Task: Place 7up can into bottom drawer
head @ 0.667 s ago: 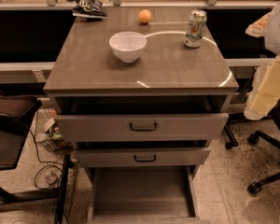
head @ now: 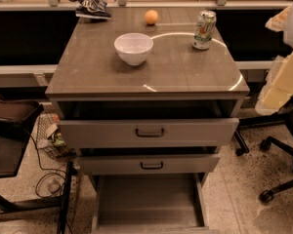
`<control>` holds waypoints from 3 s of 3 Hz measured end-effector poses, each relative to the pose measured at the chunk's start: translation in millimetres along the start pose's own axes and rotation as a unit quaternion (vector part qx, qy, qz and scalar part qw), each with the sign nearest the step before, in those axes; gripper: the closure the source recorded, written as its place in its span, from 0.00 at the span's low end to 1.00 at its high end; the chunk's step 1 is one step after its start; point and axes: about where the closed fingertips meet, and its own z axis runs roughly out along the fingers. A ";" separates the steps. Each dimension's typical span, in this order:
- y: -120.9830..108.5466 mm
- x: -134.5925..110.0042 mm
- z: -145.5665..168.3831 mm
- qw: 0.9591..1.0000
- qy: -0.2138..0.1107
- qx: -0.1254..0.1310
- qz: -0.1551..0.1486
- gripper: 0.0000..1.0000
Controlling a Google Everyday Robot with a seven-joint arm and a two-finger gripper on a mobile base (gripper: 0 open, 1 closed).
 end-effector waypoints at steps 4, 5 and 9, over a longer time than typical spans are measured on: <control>-127.3 -5.2 51.6 0.928 -0.287 0.138 0.195 0.00; -127.4 -5.8 51.8 0.928 -0.287 0.138 0.195 0.00; -252.0 -46.3 182.9 0.843 -0.447 0.108 0.278 0.00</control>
Offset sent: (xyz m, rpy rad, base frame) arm 0.1432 -0.0587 0.0066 0.6738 -0.5303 -0.3402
